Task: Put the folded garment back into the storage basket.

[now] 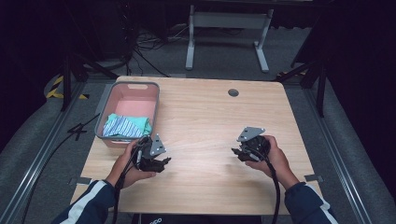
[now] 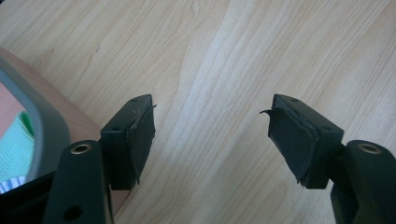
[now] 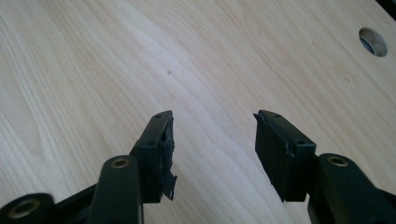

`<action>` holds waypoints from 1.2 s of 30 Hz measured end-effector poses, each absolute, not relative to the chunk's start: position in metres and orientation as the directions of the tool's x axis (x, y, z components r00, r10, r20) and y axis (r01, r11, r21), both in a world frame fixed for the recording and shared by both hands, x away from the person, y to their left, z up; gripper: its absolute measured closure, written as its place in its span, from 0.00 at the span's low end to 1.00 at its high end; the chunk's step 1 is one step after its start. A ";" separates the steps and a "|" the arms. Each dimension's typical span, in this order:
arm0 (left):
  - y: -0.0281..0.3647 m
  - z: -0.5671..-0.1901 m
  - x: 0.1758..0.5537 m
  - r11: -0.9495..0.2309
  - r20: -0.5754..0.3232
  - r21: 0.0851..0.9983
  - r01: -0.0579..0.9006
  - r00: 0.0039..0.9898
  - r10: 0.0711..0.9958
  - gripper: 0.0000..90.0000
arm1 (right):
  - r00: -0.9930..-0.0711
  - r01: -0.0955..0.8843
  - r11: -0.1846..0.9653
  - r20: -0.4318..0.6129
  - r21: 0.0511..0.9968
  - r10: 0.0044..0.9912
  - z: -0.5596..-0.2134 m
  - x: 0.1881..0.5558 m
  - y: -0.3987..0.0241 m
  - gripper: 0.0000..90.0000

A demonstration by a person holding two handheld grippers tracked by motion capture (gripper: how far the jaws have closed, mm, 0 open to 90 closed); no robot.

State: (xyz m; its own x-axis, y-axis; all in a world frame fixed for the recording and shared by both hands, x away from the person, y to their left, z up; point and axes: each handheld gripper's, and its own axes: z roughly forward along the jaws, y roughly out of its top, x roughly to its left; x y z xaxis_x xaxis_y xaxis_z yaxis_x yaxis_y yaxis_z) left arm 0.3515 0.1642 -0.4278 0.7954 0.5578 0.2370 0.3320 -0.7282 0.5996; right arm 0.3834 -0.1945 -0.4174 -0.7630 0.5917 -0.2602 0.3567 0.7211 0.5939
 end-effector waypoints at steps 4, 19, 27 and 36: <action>0.165 -0.435 0.349 -0.736 0.230 0.585 0.340 0.801 0.553 0.35 | -0.759 0.365 0.708 -0.248 0.605 0.602 -0.425 0.377 -0.206 0.49; 0.166 -0.457 0.339 -0.719 0.162 0.603 0.347 0.829 0.535 0.29 | -0.715 0.436 0.608 -0.154 0.663 0.682 -0.456 0.350 -0.255 0.41; 0.170 -0.465 0.334 -0.698 0.115 0.618 0.362 0.836 0.536 0.26 | -0.683 0.480 0.546 -0.098 0.686 0.724 -0.469 0.340 -0.283 0.35; 0.180 -0.474 0.330 -0.665 0.045 0.638 0.388 0.844 0.535 0.21 | -0.644 0.522 0.455 -0.017 0.722 0.765 -0.482 0.329 -0.311 0.28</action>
